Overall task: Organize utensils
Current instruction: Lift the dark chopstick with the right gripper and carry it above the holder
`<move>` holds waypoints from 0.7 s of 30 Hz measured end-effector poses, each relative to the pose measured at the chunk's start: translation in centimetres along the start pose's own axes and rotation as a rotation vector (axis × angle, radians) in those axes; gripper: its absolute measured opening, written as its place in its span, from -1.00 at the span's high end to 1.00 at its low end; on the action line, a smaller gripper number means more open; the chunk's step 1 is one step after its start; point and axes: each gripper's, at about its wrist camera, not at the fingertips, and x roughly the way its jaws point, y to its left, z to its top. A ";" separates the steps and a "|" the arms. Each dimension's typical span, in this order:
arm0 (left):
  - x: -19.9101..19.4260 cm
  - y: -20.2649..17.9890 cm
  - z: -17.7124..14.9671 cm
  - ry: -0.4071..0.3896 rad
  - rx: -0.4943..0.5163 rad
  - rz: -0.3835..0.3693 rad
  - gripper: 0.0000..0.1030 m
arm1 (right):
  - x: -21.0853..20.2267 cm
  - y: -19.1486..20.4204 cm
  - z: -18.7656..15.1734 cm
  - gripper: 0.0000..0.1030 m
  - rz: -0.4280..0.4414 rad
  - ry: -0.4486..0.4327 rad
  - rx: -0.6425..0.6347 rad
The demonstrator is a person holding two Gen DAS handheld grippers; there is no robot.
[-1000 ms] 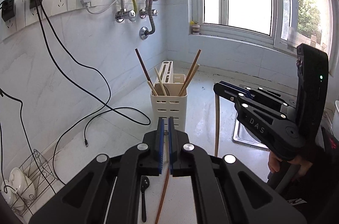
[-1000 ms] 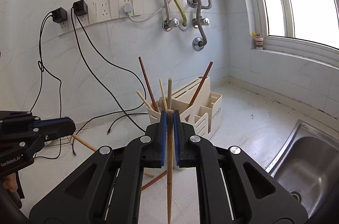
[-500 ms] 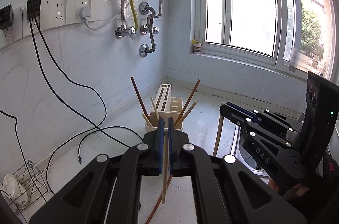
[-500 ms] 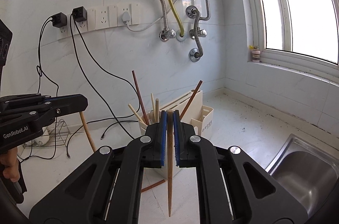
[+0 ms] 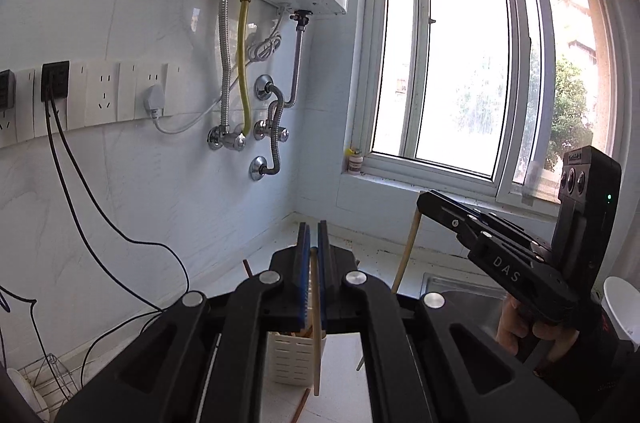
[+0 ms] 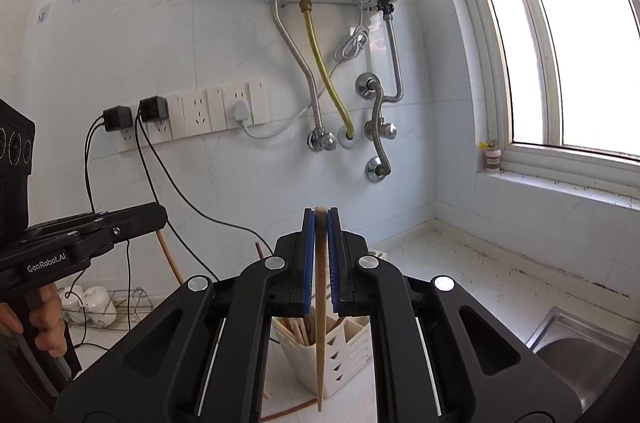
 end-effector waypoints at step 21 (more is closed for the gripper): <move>7.1 3.2 3.7 -0.079 -0.032 0.037 0.93 | 8.0 0.2 4.4 0.88 0.020 -0.019 -0.027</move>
